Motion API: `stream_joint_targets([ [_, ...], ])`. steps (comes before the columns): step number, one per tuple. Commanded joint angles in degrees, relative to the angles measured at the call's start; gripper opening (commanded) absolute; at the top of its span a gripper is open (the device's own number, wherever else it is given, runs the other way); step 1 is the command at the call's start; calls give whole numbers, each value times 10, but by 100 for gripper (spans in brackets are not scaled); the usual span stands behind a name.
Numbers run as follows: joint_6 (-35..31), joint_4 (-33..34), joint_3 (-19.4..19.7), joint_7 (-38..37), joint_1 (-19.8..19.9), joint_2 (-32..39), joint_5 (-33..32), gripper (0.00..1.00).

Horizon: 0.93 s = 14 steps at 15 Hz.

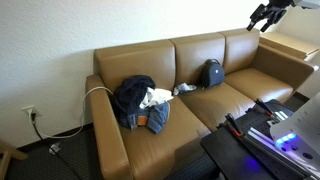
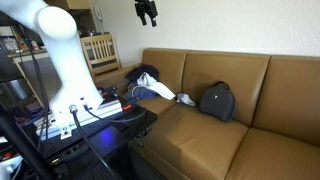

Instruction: Put the white adapter on the floor

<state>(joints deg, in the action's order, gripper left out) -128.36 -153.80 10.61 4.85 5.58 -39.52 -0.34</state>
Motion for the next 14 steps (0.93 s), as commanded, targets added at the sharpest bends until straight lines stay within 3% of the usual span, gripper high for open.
stream_joint_targets([
  [1,2,1,-6,4,6,1,5,100],
  [6,2,1,-6,4,6,1,5,100],
  [8,-1,-11,-47,-40,15,58,-26,100],
  [11,-4,-53,-74,-31,-45,94,11,100],
  [14,-5,-58,-130,-41,-114,166,44,100],
])
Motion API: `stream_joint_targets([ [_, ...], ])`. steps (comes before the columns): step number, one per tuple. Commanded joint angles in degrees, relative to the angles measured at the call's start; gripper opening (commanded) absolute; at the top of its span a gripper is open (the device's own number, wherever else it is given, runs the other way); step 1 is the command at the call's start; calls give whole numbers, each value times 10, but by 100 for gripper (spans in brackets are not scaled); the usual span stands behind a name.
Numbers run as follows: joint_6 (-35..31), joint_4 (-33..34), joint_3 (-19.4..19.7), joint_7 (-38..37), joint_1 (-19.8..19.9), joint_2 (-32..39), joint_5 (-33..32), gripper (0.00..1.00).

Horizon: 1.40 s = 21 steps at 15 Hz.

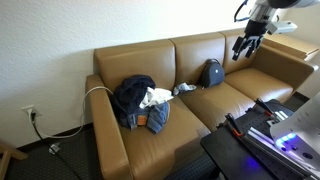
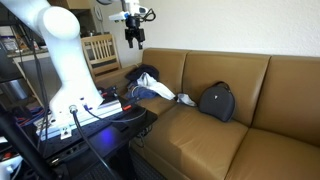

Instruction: Put the white adapter on the floor

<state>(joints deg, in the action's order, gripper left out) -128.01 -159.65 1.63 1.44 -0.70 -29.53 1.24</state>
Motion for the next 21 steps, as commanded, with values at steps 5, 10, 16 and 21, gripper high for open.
stream_joint_targets([
  [5,-8,8,-95,-41,-101,121,53,100],
  [10,-25,32,-123,-92,-104,205,17,100],
  [16,-223,59,-145,-198,-129,371,132,100],
  [21,-324,119,-147,-278,-139,478,164,100],
])
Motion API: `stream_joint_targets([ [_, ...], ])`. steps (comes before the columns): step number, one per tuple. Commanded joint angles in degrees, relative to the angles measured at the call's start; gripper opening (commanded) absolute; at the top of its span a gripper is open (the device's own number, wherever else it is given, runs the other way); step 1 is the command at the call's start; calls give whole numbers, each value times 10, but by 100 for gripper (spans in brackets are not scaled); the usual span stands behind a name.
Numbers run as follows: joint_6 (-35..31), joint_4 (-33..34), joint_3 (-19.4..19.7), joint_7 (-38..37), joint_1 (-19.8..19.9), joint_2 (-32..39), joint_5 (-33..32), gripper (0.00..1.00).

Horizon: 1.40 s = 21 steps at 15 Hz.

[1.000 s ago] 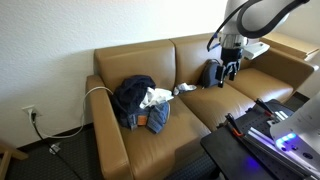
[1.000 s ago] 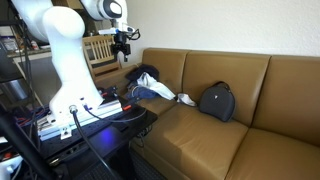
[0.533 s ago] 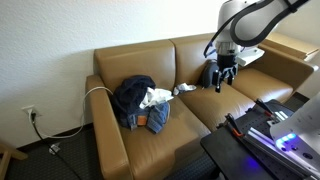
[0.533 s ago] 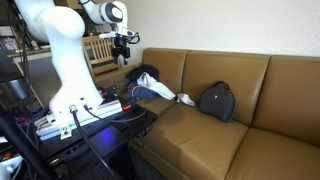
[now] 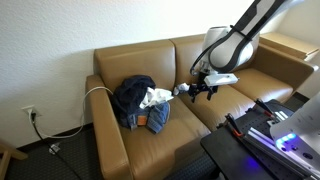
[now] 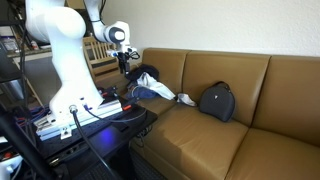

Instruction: Put the white adapter on the floor

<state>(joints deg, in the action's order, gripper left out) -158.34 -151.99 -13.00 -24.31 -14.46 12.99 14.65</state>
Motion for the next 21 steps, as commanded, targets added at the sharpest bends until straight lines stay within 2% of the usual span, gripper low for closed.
stream_joint_targets([
  [1,0,50,-23,10,18,49,62,100],
  [2,-11,28,0,-11,-4,36,25,100],
  [5,-9,48,-9,-5,0,49,50,100],
  [7,-74,47,34,-61,-40,86,2,100],
  [9,-130,67,21,-56,-36,135,30,100],
  [11,-185,91,-13,-49,-15,182,72,100],
  [15,-262,149,-21,-62,-18,261,93,100],
  [18,-307,192,16,-76,-61,314,99,100],
  [19,-320,206,39,-80,-87,330,104,100],
  [21,-313,228,71,-83,-127,350,113,100],
])
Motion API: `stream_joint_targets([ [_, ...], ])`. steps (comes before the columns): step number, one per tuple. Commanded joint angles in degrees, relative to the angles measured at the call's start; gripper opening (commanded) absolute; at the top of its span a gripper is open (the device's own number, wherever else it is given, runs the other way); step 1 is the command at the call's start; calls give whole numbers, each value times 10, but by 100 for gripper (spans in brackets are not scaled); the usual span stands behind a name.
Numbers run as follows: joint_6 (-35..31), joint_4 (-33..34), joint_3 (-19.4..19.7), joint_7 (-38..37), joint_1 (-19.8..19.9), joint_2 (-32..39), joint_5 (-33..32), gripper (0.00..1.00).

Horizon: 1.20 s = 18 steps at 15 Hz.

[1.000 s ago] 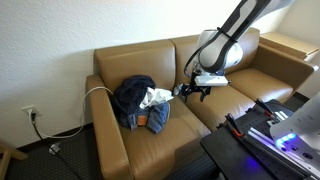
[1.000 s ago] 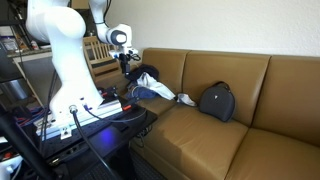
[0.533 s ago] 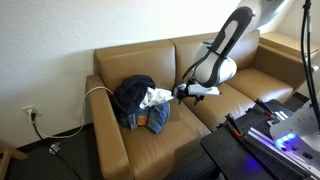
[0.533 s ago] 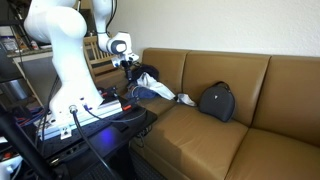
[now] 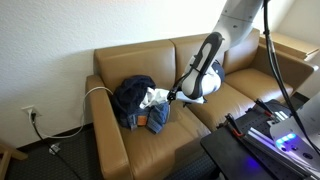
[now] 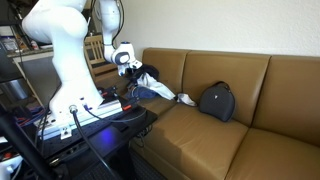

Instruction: Put the white adapter on the floor

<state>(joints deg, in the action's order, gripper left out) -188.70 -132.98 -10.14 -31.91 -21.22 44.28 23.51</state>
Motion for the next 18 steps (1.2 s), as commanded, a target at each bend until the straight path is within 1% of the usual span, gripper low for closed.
stream_joint_targets([
  [1,-1,39,49,-11,-72,33,30,100],
  [2,-2,23,28,4,-37,24,18,100],
  [4,-3,34,40,-3,-62,33,25,100],
  [5,-20,40,52,-6,-80,45,29,100],
  [6,-32,54,41,-6,-72,65,26,100],
  [7,-38,62,42,-3,-74,76,24,100],
  [8,-49,75,31,-5,-69,92,24,100],
  [10,-79,96,32,-5,-78,120,29,100],
  [11,-93,108,27,-2,-76,133,29,100],
  [13,-115,135,34,-1,-86,161,40,100],
  [14,-93,161,49,0,-100,168,52,100],
  [15,-95,170,53,2,-101,181,56,98],
  [16,-94,185,64,1,-112,193,66,74],
  [17,-94,196,71,1,-116,203,74,74],
  [18,-94,206,76,1,-119,212,80,69],
])
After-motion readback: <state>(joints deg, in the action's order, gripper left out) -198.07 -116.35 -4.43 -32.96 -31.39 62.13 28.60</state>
